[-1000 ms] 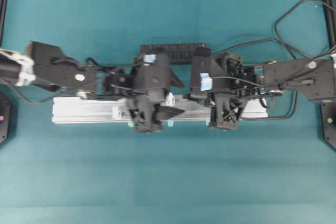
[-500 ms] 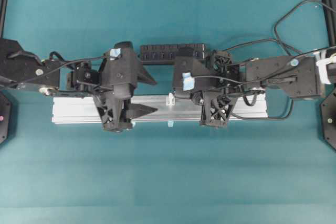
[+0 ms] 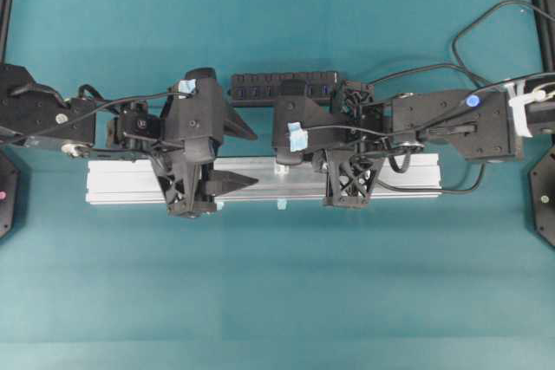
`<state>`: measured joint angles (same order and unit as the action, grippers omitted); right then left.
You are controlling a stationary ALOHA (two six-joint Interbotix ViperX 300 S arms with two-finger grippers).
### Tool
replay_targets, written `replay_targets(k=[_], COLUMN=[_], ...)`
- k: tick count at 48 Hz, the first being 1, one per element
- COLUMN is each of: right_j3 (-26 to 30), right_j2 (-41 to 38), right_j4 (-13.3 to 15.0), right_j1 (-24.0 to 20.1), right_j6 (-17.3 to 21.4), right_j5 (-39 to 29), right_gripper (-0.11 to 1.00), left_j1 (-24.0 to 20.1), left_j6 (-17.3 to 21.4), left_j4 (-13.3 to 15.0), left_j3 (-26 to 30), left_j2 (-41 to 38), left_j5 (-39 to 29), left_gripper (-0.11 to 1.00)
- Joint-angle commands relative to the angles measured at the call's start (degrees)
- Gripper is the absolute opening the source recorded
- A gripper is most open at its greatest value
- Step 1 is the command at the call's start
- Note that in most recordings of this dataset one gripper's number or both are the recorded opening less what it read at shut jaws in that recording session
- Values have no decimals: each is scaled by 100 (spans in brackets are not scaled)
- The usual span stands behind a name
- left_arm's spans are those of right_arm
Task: Pass the USB cable through three rings with both arms.
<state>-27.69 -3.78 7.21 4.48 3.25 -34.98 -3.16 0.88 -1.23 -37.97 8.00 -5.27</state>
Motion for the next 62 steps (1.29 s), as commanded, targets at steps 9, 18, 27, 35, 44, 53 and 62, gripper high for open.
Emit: replay_targets(k=[9, 18, 27, 35, 44, 53, 62], right_j3=[229, 290, 299, 299, 325, 413, 431], right_j2=[-44, -158, -290, -387, -466, -536, -554], right_j4=[18, 9, -9, -9, -9, -9, -9], right_j1=[9, 9, 9, 9, 9, 9, 9], right_j6=[-246, -246, -255, -255, -255, -255, -246], right_j5=[-211, -211, -185, -88, 149, 237, 404], right_gripper=[-6, -6, -6, -6, -6, -6, -6], left_j1=[-35, -44, -79, -105, -123, -264, -299], left_j6=[-9, -9, -9, -9, -9, -18, -18], left_j4=[-9, -9, -9, -9, -9, -9, -9], left_j3=[53, 53, -18, -97, -220, -448, -562], left_j2=[97, 97, 123, 185, 255, 422, 457], left_j5=[44, 44, 18, 18, 18, 53, 62], left_gripper=[81, 81, 81, 81, 81, 81, 81])
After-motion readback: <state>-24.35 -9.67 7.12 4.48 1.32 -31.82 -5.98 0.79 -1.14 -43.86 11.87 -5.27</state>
